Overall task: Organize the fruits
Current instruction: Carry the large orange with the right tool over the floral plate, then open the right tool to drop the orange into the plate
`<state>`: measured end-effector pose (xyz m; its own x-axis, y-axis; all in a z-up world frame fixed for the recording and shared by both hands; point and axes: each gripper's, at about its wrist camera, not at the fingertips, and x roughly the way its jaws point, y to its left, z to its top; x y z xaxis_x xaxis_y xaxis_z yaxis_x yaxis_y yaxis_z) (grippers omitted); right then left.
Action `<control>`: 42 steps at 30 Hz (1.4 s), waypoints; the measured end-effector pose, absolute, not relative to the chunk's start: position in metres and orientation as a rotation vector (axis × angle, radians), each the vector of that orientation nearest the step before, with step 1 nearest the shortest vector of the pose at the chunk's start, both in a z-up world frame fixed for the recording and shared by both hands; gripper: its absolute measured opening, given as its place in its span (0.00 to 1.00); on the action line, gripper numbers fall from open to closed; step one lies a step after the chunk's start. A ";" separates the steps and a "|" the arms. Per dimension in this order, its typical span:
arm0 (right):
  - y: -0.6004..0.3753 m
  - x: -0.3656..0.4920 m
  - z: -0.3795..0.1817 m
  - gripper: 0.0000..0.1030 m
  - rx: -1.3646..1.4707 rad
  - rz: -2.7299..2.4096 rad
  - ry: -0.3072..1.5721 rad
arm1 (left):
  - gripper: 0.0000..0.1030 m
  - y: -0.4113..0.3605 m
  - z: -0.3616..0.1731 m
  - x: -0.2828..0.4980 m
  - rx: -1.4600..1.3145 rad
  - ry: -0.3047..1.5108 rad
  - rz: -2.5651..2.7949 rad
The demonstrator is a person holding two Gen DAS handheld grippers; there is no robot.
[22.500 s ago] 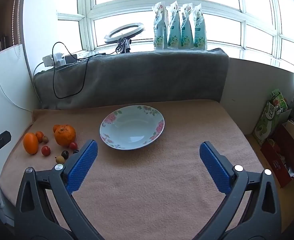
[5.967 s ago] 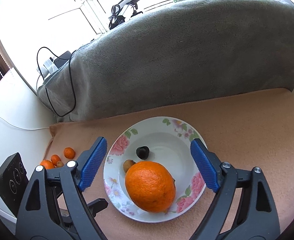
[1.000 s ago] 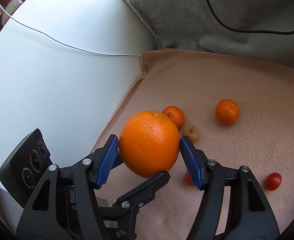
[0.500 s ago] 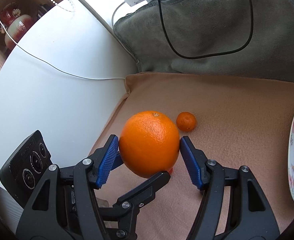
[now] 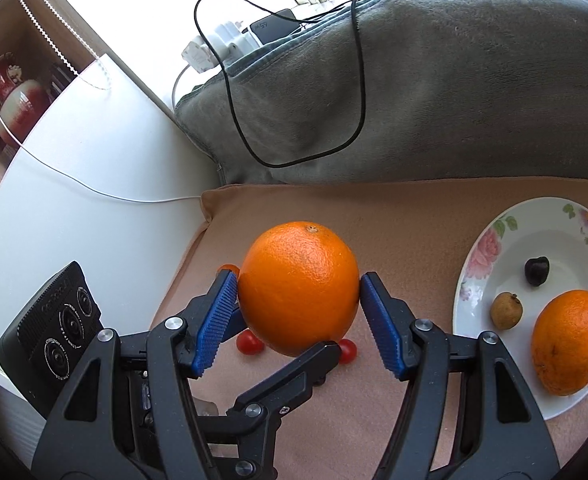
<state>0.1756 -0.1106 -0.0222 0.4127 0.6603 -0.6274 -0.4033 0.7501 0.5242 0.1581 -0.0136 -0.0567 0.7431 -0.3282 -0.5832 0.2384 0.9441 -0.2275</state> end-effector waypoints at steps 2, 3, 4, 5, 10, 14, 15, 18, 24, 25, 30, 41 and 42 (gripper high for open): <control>-0.123 0.179 -0.021 0.65 0.319 0.664 0.922 | 0.59 -0.024 -0.056 0.164 -0.136 0.665 -0.330; -0.129 0.181 -0.020 0.65 0.323 0.655 0.919 | 0.59 -0.029 -0.056 0.166 -0.134 0.666 -0.338; -0.135 0.183 -0.020 0.65 0.326 0.646 0.917 | 0.59 -0.035 -0.056 0.169 -0.131 0.668 -0.347; -0.141 0.184 -0.019 0.65 0.329 0.638 0.916 | 0.59 -0.039 -0.056 0.173 -0.128 0.671 -0.355; -0.165 0.196 -0.023 0.65 0.350 0.604 0.925 | 0.59 -0.058 -0.059 0.191 -0.119 0.690 -0.381; -0.173 0.205 -0.028 0.65 0.341 0.577 0.939 | 0.59 -0.066 -0.066 0.205 -0.127 0.716 -0.399; -0.175 0.208 -0.029 0.65 0.339 0.572 0.942 | 0.59 -0.068 -0.067 0.209 -0.132 0.722 -0.403; -0.181 0.215 -0.035 0.65 0.351 0.555 0.956 | 0.59 -0.073 -0.072 0.219 -0.138 0.740 -0.413; -0.193 0.228 -0.045 0.65 0.379 0.521 0.990 | 0.59 -0.083 -0.080 0.233 -0.145 0.776 -0.433; -0.196 0.229 -0.047 0.65 0.384 0.516 0.996 | 0.59 -0.081 -0.082 0.229 -0.149 0.782 -0.435; -0.204 0.235 -0.055 0.65 0.404 0.494 1.016 | 0.59 -0.086 -0.090 0.232 -0.157 0.804 -0.444; -0.230 0.221 -0.022 0.71 0.391 0.433 0.897 | 0.58 -0.089 -0.071 0.208 -0.129 0.751 -0.466; -0.232 0.217 -0.020 0.72 0.388 0.427 0.886 | 0.58 -0.088 -0.067 0.203 -0.128 0.743 -0.469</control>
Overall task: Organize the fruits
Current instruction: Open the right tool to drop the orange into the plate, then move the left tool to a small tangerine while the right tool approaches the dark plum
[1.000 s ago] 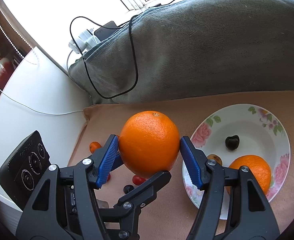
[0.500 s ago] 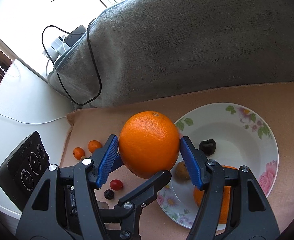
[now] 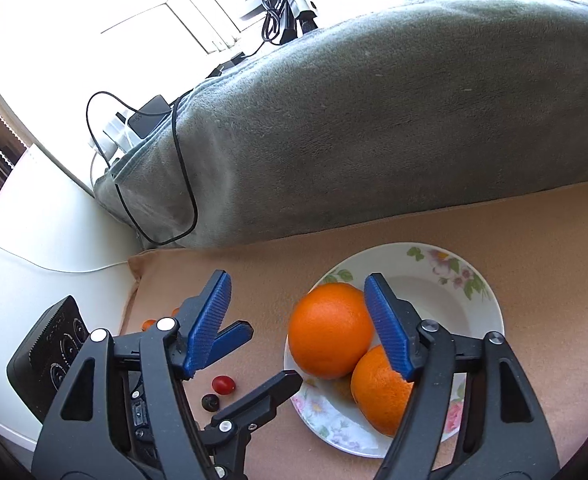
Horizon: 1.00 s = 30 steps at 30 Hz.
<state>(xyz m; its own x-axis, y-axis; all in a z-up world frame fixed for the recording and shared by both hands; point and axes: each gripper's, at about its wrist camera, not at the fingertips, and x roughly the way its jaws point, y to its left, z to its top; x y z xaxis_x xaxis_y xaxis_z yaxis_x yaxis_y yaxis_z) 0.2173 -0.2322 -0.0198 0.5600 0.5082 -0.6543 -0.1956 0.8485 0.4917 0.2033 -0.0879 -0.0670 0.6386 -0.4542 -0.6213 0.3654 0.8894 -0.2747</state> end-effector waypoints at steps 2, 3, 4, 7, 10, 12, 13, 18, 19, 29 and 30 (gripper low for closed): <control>-0.237 0.211 -0.015 0.72 0.394 0.421 0.866 | 0.58 -0.085 -0.061 0.194 -0.125 0.727 -0.471; -0.239 0.208 -0.013 0.72 0.398 0.422 0.860 | 0.58 -0.083 -0.058 0.190 -0.122 0.721 -0.471; -0.241 0.205 -0.011 0.72 0.400 0.422 0.854 | 0.58 -0.079 -0.055 0.186 -0.121 0.713 -0.470; -0.243 0.195 -0.005 0.73 0.412 0.420 0.824 | 0.58 -0.076 -0.048 0.171 -0.118 0.693 -0.466; -0.243 0.182 0.000 0.73 0.396 0.421 0.798 | 0.58 -0.072 -0.042 0.154 -0.097 0.670 -0.460; -0.238 0.174 0.002 0.73 0.371 0.423 0.780 | 0.58 -0.066 -0.036 0.142 -0.095 0.655 -0.456; -0.236 0.170 0.003 0.73 0.358 0.423 0.774 | 0.58 -0.062 -0.034 0.138 -0.098 0.648 -0.452; -0.221 0.148 0.006 0.73 0.312 0.442 0.747 | 0.59 -0.046 -0.032 0.123 -0.083 0.626 -0.416; -0.218 0.144 0.007 0.74 0.300 0.448 0.739 | 0.59 -0.041 -0.032 0.119 -0.083 0.622 -0.403; -0.192 0.100 0.003 0.82 0.209 0.486 0.660 | 0.59 0.047 -0.049 0.094 -0.159 0.633 -0.223; -0.189 0.098 0.001 0.82 0.197 0.492 0.659 | 0.59 0.057 -0.052 0.092 -0.171 0.637 -0.200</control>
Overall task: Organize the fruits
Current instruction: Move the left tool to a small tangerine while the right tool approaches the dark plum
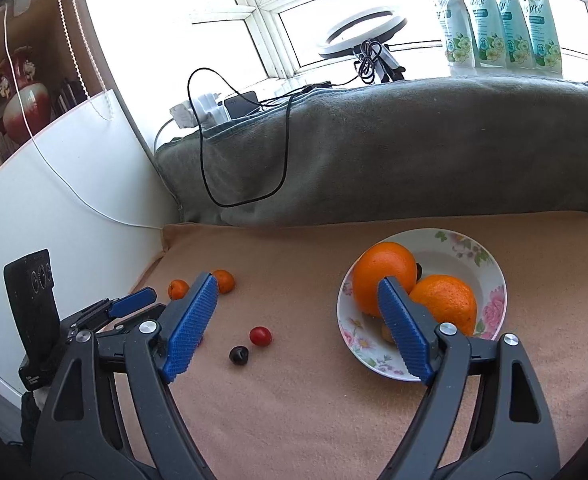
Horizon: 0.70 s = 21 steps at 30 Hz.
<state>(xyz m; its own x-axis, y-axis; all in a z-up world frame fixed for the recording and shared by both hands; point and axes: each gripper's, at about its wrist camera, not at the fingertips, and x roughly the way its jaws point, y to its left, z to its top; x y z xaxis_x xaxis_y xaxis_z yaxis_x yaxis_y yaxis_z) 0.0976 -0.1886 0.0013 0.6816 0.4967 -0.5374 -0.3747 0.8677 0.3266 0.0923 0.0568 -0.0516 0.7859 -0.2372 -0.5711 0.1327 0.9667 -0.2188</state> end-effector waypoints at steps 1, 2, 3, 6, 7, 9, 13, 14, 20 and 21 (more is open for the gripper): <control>-0.184 0.096 0.001 0.82 0.181 0.498 0.660 | 0.59 0.067 -0.055 0.090 -0.184 0.642 -0.177; -0.179 0.093 -0.001 0.82 0.167 0.504 0.662 | 0.59 0.076 -0.059 0.089 -0.196 0.647 -0.154; -0.175 0.092 -0.002 0.82 0.156 0.511 0.666 | 0.59 0.085 -0.062 0.087 -0.207 0.651 -0.133; -0.162 0.087 -0.009 0.82 0.137 0.538 0.678 | 0.59 0.108 -0.070 0.083 -0.226 0.659 -0.081; -0.157 0.086 -0.012 0.82 0.128 0.545 0.683 | 0.59 0.114 -0.072 0.082 -0.233 0.661 -0.067; -0.147 0.083 -0.018 0.82 0.110 0.559 0.695 | 0.59 0.124 -0.076 0.081 -0.252 0.664 -0.046; -0.131 0.080 -0.033 0.82 0.094 0.584 0.730 | 0.59 0.142 -0.083 0.081 -0.277 0.670 -0.011; -0.128 0.080 -0.036 0.82 0.089 0.588 0.739 | 0.58 0.146 -0.085 0.082 -0.284 0.675 -0.006; -0.104 0.075 -0.054 0.77 0.013 0.597 0.776 | 0.58 0.158 -0.100 0.089 -0.306 0.706 0.001; -0.101 0.075 -0.058 0.74 0.010 0.600 0.786 | 0.58 0.160 -0.102 0.091 -0.311 0.710 0.001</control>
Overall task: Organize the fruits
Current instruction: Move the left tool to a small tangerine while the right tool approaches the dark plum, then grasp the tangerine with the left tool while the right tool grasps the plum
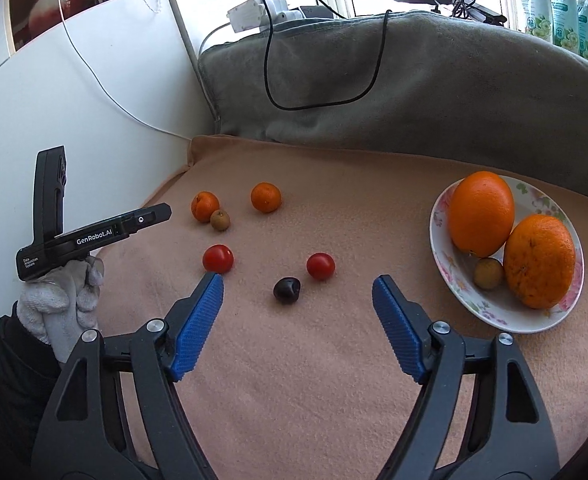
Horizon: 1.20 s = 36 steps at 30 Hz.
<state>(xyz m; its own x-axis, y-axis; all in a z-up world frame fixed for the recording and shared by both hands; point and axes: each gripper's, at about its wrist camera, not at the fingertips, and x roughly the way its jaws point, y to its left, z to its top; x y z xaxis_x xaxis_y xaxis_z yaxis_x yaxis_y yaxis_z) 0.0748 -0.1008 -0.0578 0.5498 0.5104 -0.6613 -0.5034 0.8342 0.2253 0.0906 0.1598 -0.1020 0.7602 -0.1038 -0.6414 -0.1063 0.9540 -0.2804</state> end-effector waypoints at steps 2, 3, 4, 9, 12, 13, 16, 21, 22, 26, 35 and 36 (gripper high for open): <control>-0.096 0.076 -0.065 0.69 0.005 0.606 0.806 | 0.55 0.163 -0.106 0.095 -0.327 0.720 -0.002; -0.093 0.077 -0.068 0.65 0.003 0.609 0.817 | 0.55 0.164 -0.108 0.098 -0.336 0.725 -0.003; -0.091 0.079 -0.072 0.63 0.002 0.611 0.827 | 0.55 0.165 -0.110 0.102 -0.341 0.730 -0.001; -0.076 0.082 -0.085 0.52 -0.020 0.621 0.862 | 0.54 0.169 -0.118 0.120 -0.362 0.758 0.011; -0.068 0.084 -0.091 0.48 -0.039 0.619 0.877 | 0.54 0.171 -0.121 0.128 -0.374 0.766 0.019; -0.066 0.086 -0.093 0.48 -0.044 0.619 0.884 | 0.54 0.172 -0.122 0.131 -0.378 0.768 0.021; -0.062 0.093 -0.100 0.44 -0.051 0.613 0.900 | 0.54 0.174 -0.124 0.137 -0.388 0.775 0.020; -0.058 0.102 -0.109 0.39 -0.048 0.603 0.935 | 0.54 0.176 -0.130 0.143 -0.399 0.788 0.020; -0.057 0.103 -0.111 0.38 -0.048 0.603 0.941 | 0.54 0.176 -0.131 0.143 -0.402 0.789 0.019; -0.054 0.105 -0.115 0.36 -0.054 0.601 0.950 | 0.54 0.176 -0.134 0.148 -0.405 0.797 0.018; -0.048 0.108 -0.117 0.32 -0.075 0.592 0.956 | 0.46 0.176 -0.138 0.156 -0.419 0.809 0.013; -0.048 0.108 -0.117 0.32 -0.074 0.591 0.956 | 0.46 0.176 -0.139 0.156 -0.421 0.810 0.013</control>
